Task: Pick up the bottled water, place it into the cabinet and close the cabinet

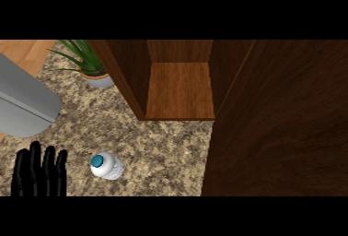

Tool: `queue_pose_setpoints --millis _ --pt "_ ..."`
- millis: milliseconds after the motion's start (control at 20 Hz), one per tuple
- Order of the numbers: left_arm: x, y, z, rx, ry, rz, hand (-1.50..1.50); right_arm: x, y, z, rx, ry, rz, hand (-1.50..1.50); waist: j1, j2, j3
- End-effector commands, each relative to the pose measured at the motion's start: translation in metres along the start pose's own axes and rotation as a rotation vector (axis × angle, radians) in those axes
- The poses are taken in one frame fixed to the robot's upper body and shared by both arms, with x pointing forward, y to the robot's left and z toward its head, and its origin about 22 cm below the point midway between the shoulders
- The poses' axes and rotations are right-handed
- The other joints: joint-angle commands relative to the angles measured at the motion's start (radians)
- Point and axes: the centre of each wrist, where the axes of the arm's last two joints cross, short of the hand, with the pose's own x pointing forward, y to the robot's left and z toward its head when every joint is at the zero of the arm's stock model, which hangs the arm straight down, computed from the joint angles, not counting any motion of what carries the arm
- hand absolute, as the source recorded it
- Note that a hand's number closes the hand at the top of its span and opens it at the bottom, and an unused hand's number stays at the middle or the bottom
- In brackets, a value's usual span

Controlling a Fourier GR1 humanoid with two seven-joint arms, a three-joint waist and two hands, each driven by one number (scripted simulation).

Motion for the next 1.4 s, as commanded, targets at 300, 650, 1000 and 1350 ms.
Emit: queue_pose_setpoints --millis 300,650,1000,1350 --pt "-0.016 0.026 -0.018 0.075 0.032 -0.025 -1.50 0.034 0.002 0.023 -0.008 -0.051 0.006 -1.50 0.005 0.000 -0.002" --pt "-0.046 0.044 -0.043 0.110 0.068 -0.065 -1.50 0.038 0.004 0.027 -0.001 -0.063 0.006 -1.50 0.000 0.000 -0.001" --pt "-0.103 0.061 -0.050 0.109 0.119 -0.065 -1.50 0.039 0.010 0.027 -0.006 -0.064 -0.014 -1.50 -0.003 -0.001 -0.002" --pt "-0.165 0.052 -0.036 0.089 0.127 -0.067 -1.50 0.039 0.012 0.015 0.019 -0.073 0.020 -1.50 -0.001 0.001 -0.002"
